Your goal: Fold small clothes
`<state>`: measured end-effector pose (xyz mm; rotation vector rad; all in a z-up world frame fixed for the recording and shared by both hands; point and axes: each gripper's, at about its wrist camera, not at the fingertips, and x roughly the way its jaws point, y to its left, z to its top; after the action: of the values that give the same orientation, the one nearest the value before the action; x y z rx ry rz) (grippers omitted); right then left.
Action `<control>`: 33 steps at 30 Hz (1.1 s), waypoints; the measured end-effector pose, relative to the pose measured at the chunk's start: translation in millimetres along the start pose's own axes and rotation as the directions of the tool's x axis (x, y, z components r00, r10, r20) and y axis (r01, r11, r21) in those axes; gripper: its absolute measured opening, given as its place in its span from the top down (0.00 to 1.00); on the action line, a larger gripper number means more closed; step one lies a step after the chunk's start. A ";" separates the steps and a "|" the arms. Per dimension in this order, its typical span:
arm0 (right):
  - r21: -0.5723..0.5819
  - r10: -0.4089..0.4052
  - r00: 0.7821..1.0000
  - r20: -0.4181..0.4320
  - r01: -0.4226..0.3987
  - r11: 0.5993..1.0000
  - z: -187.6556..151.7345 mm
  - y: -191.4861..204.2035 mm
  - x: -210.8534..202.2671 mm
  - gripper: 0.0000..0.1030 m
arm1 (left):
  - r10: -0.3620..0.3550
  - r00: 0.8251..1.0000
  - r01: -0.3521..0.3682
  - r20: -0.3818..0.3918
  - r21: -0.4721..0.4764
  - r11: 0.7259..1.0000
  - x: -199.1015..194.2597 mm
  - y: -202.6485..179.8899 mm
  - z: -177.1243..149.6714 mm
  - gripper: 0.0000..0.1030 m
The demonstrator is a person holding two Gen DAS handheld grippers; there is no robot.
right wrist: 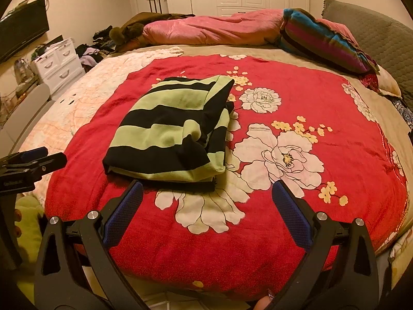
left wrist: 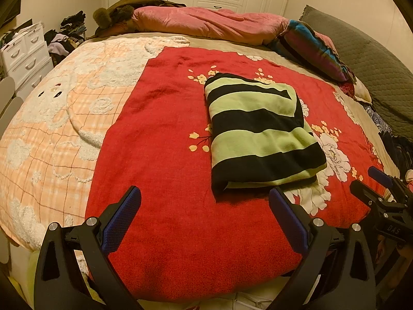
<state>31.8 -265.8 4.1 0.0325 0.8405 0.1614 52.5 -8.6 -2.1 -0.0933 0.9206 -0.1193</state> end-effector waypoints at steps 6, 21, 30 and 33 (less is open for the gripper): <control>-0.002 -0.002 1.000 0.000 0.002 1.000 -0.2 0.3 0.1 0.09 | 0.000 1.000 0.000 -0.003 0.001 1.000 0.4 0.0 0.1 0.04; 0.006 -0.004 1.000 -0.012 0.004 1.000 -3.9 -6.9 3.2 0.09 | 0.056 0.998 -0.055 -0.019 0.044 0.998 7.9 -4.5 -1.2 0.04; 0.031 -0.007 0.999 -0.039 0.008 0.999 -6.8 -14.8 15.8 0.09 | 0.096 0.992 -0.097 -0.076 -0.009 0.995 26.1 10.9 -0.4 0.04; 0.061 -0.015 0.998 -0.053 0.018 0.998 -2.3 -26.6 24.5 0.09 | 0.103 0.989 -0.110 -0.110 -0.066 0.992 38.7 35.1 5.4 0.04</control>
<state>49.6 -288.3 -18.0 0.0794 0.8978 0.1209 82.2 20.8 -33.9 -0.1053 1.0347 0.0084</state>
